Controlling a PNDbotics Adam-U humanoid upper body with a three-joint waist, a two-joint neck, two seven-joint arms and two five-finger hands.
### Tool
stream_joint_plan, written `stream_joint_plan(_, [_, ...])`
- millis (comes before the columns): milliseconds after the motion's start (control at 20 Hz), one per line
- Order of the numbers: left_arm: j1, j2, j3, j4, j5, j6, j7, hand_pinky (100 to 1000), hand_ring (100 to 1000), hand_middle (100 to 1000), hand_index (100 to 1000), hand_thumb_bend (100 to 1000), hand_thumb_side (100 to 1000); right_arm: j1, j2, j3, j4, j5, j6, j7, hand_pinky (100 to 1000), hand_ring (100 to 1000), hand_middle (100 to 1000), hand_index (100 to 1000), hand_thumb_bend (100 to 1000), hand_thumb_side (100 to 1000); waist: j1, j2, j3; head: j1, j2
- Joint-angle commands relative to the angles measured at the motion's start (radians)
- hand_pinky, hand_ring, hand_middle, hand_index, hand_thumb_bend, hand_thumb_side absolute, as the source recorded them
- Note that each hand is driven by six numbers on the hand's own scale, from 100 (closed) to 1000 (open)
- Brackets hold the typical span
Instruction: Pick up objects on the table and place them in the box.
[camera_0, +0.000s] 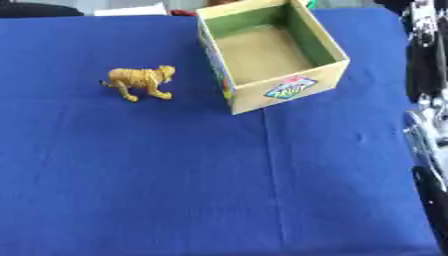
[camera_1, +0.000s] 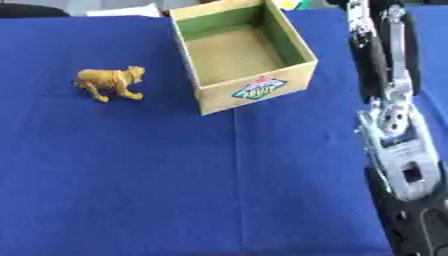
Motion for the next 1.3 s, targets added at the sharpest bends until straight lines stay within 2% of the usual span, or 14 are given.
stream_joint_plan(50, [-0.057,0.105,-0.023,0.044,0.01,-0.008,-0.045,606,722,746,910,259,932,-0.018,-0.02,0.003,-0.02,0.0,-0.002,0.008,860,722,726,864,100,839,-0.002,-0.013,-0.006,0.004,-0.006])
stream_joint_plan(200, [-0.101,0.108,-0.033,0.068,0.036,-0.022,-0.089,617,736,756,917,396,976,-0.024,-0.019,0.006,-0.02,-0.003,-0.002,0.012,859,724,726,864,100,839,-0.003,-0.012,-0.013,0.016,-0.01])
stream_joint_plan(300, [-0.119,0.099,-0.04,0.083,0.043,-0.025,-0.117,620,740,760,919,435,974,-0.026,-0.021,0.007,-0.02,-0.004,-0.002,0.012,859,725,728,865,100,840,-0.004,-0.012,-0.016,0.032,-0.013])
stream_joint_plan(500, [-0.151,0.078,-0.064,0.126,0.044,-0.032,-0.175,641,768,791,941,529,934,-0.03,-0.029,0.009,-0.02,-0.005,-0.002,0.012,859,726,729,864,100,845,-0.007,-0.013,-0.019,0.061,-0.019])
stream_joint_plan(650, [-0.192,0.053,-0.102,0.182,0.031,-0.05,-0.218,651,782,804,952,659,860,-0.033,-0.032,0.013,-0.02,-0.005,-0.002,0.016,859,726,728,863,100,849,-0.011,-0.014,-0.019,0.074,-0.023])
stream_joint_plan(850, [-0.267,-0.001,-0.14,0.242,-0.016,-0.095,-0.272,654,788,804,950,797,864,-0.033,-0.033,0.014,-0.02,-0.005,0.0,0.018,859,726,728,863,100,851,-0.016,-0.016,-0.016,0.081,-0.028])
stream_joint_plan(950, [-0.312,-0.032,-0.165,0.284,-0.043,-0.114,-0.301,655,790,807,950,826,867,-0.035,-0.034,0.015,-0.02,-0.004,0.001,0.018,859,726,728,863,100,851,-0.018,-0.016,-0.014,0.082,-0.032])
stream_joint_plan(1100, [-0.379,-0.083,-0.198,0.35,-0.083,-0.137,-0.342,660,796,813,952,822,847,-0.038,-0.034,0.018,-0.02,-0.005,0.0,0.021,859,727,728,863,100,851,-0.019,-0.017,-0.014,0.085,-0.036])
stream_joint_plan(1300, [-0.464,-0.154,-0.234,0.442,-0.125,-0.182,-0.399,690,827,845,975,782,777,-0.039,-0.035,0.021,-0.02,-0.007,0.002,0.025,860,727,728,863,100,850,-0.019,-0.015,-0.017,0.088,-0.04])
